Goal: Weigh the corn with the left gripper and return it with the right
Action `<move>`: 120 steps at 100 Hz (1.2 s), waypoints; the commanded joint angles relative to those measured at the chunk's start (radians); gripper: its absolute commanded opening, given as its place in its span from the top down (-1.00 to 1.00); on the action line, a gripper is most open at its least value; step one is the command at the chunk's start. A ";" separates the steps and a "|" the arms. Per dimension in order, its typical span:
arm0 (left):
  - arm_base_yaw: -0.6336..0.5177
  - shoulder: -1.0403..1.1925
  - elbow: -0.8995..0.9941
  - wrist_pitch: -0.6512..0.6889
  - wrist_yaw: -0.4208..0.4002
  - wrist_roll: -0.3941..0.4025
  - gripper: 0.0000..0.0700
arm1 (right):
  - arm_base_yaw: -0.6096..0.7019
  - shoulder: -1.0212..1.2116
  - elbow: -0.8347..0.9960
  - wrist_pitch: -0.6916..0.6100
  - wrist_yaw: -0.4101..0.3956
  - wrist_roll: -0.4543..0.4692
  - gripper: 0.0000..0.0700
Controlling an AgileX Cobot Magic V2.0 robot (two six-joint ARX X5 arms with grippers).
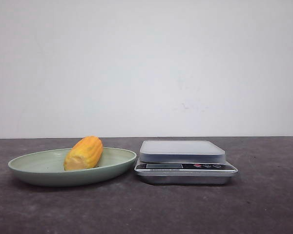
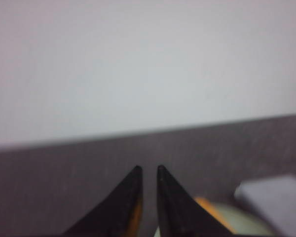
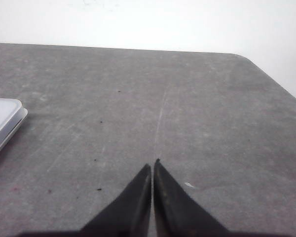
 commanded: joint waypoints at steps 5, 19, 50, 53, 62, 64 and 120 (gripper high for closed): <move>0.036 -0.054 -0.098 0.078 -0.002 -0.047 0.99 | 0.001 -0.002 -0.005 0.011 0.003 -0.010 1.00; 0.076 -0.117 -0.181 0.093 -0.003 -0.047 0.99 | 0.001 -0.002 -0.005 0.011 0.003 -0.010 1.00; 0.088 -0.177 -0.275 -0.005 -0.029 -0.037 0.99 | 0.001 -0.002 -0.005 0.011 0.003 -0.010 1.00; 0.088 -0.177 -0.275 -0.026 -0.029 -0.031 0.99 | 0.001 -0.002 -0.005 0.010 0.003 -0.010 1.00; 0.088 -0.177 -0.275 -0.103 -0.029 -0.016 0.99 | 0.001 -0.002 -0.005 0.011 0.003 -0.010 1.00; 0.088 -0.177 -0.275 -0.117 -0.030 -0.016 0.99 | 0.001 -0.002 -0.005 0.011 0.003 -0.010 1.00; 0.088 -0.177 -0.275 -0.113 -0.029 0.006 0.99 | 0.001 -0.002 -0.005 0.011 0.003 -0.010 1.00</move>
